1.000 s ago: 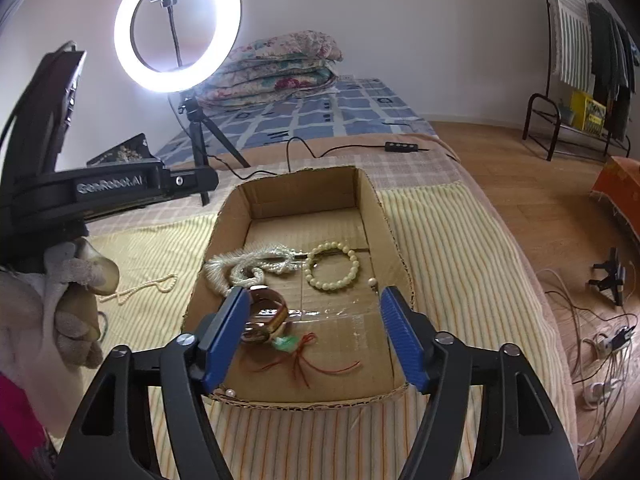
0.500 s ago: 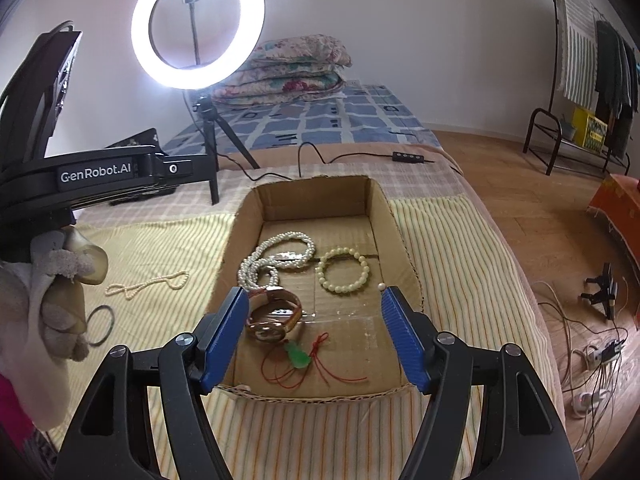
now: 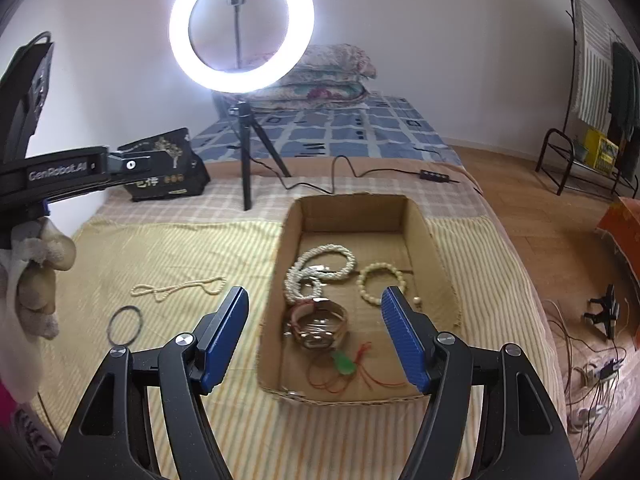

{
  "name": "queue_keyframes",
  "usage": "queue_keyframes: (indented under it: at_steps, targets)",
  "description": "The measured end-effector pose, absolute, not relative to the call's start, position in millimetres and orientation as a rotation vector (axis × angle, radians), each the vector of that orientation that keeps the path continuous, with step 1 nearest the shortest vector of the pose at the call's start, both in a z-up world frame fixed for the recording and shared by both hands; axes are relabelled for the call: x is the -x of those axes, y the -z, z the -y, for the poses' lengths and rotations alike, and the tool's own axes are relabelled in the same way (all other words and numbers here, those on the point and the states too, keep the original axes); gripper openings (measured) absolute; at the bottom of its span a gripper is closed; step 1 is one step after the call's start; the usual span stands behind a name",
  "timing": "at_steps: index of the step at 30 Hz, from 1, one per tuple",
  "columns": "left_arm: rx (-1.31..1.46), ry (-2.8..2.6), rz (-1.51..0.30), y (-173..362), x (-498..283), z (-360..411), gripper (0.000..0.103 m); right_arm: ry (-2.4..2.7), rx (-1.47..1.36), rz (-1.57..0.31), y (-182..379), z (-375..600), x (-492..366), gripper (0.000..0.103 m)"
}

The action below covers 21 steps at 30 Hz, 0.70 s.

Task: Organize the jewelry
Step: 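Open both tools to drop the necklace and pendant, then withdraw, then grasp the dark blue bangle with the left tool while the right tool grasps the pearl strand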

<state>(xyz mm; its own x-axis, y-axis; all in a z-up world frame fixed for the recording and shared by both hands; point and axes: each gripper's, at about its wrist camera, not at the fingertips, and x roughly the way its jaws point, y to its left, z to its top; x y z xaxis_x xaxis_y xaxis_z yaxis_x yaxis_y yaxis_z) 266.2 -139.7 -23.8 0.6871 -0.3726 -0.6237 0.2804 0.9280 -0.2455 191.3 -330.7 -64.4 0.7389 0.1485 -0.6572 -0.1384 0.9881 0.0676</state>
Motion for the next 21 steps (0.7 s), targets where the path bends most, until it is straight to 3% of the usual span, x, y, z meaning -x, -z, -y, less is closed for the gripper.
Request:
queue_keyframes:
  at_steps: [21]
  targets:
    - [0.153,0.225,-0.749,36,-232,0,0.041,-0.309,0.005,-0.778,79,248,-217,0.069]
